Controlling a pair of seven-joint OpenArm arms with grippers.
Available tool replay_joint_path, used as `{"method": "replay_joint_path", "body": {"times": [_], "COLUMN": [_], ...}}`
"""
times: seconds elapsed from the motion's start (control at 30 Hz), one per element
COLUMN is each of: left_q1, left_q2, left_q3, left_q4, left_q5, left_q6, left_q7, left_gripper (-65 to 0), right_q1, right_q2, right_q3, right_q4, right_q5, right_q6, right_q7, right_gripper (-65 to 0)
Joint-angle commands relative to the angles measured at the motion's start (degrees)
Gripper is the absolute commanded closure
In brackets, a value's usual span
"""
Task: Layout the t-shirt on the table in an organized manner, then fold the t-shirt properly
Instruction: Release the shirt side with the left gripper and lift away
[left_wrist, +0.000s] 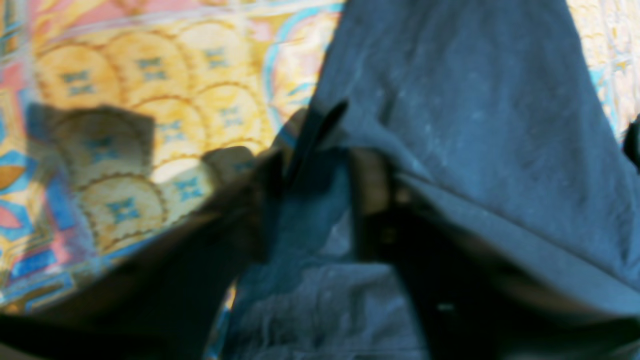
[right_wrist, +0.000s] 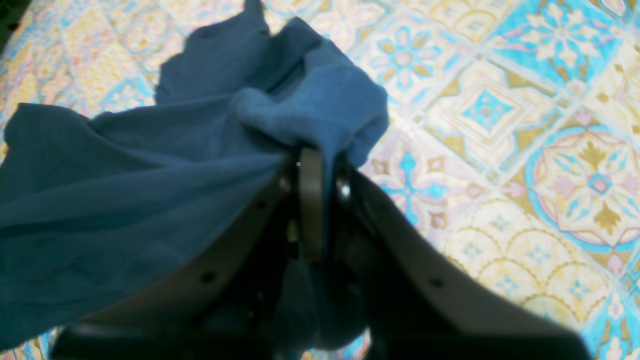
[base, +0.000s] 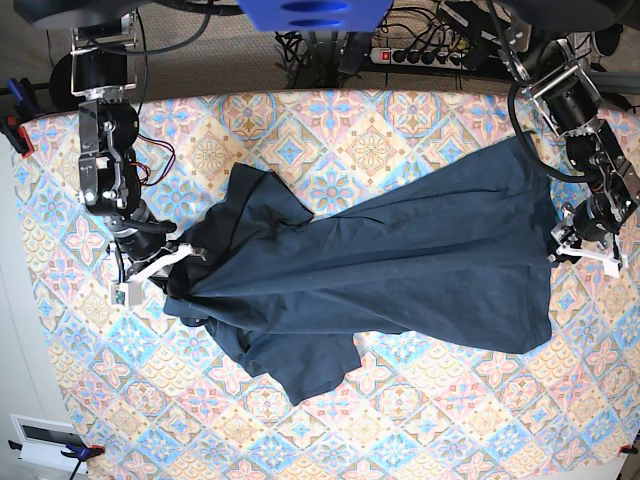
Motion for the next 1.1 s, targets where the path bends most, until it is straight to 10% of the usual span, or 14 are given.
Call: {"method": "replay_joint_path", "body": {"times": [0.0, 0.27, 0.93, 1.07], "left_q1": [0.94, 13.87, 12.9, 12.72], "left_q2": [-2.51, -6.73, -1.45, -1.19], "left_q3": [-0.28, -0.37, 2.89, 2.89], "left_q4": [1.43, 10.4, 5.56, 4.86], "left_q5": [-0.71, -14.42, -16.8, -16.8], "left_q6": [-0.08, -0.08, -0.08, -0.26], "left_q7": [-0.37, 1.57, 1.57, 1.74], "left_gripper": [-31.4, -52.6, -52.3, -36.1], "right_q1": [1.09, 1.09, 1.09, 1.09], "right_q2": [0.75, 0.75, 0.66, 0.66], "right_q3": [0.24, 0.24, 0.24, 0.24], "right_q4": [1.08, 1.08, 1.17, 1.17], "right_q5": [0.42, 0.42, 0.5, 0.5], "right_q6": [0.23, 0.23, 0.23, 0.23], "right_q7": [1.66, 1.66, 1.66, 1.66], "right_gripper": [-0.6, -0.7, -0.7, -0.7]}}
